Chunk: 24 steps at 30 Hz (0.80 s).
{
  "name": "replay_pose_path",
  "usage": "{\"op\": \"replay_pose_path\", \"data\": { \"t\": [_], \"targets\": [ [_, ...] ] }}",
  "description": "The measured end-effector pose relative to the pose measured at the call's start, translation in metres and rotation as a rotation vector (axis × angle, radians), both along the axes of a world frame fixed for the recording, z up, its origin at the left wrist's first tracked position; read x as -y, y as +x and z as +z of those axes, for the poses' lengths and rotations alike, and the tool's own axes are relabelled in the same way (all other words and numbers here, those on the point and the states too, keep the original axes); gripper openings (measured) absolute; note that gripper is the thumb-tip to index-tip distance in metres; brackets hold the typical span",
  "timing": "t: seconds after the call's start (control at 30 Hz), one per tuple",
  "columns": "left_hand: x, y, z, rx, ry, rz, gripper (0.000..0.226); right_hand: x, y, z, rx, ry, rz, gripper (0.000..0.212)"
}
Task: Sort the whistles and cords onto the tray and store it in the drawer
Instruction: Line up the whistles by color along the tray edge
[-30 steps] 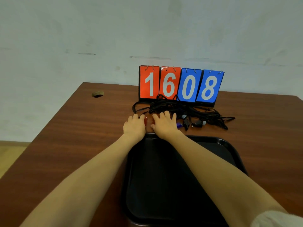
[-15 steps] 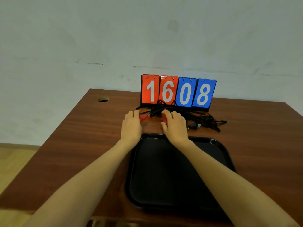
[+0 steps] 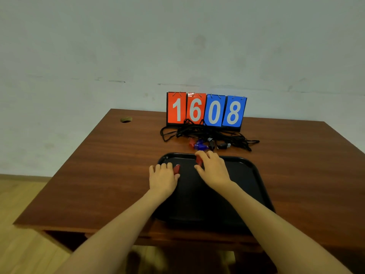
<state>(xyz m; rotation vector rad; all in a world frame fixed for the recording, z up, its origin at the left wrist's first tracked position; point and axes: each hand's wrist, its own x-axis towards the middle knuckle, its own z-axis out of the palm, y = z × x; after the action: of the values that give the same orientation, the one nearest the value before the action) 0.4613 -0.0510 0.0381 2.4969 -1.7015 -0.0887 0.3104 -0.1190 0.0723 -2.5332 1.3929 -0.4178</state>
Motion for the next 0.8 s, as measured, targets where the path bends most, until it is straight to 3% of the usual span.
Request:
{"op": "replay_pose_path", "data": {
  "t": [0.13, 0.27, 0.47, 0.8],
  "targets": [
    [-0.006, 0.008, 0.002, -0.02, -0.076, -0.198, 0.057, -0.001, 0.001, -0.004, -0.041, 0.046, 0.018, 0.045],
    [-0.011, 0.018, -0.004, 0.149, 0.067, -0.45, 0.059, -0.003, 0.004, -0.009, -0.05, 0.098, 0.015, 0.045],
    [-0.008, 0.019, -0.006, 0.019, -0.037, -0.379, 0.058, -0.003, 0.006, -0.016, -0.058, 0.132, 0.03, 0.046],
    [0.016, 0.038, -0.006, -0.084, -0.054, -0.249, 0.051, -0.002, 0.008, -0.019, -0.009, 0.123, 0.043, 0.046]
  ]
}}
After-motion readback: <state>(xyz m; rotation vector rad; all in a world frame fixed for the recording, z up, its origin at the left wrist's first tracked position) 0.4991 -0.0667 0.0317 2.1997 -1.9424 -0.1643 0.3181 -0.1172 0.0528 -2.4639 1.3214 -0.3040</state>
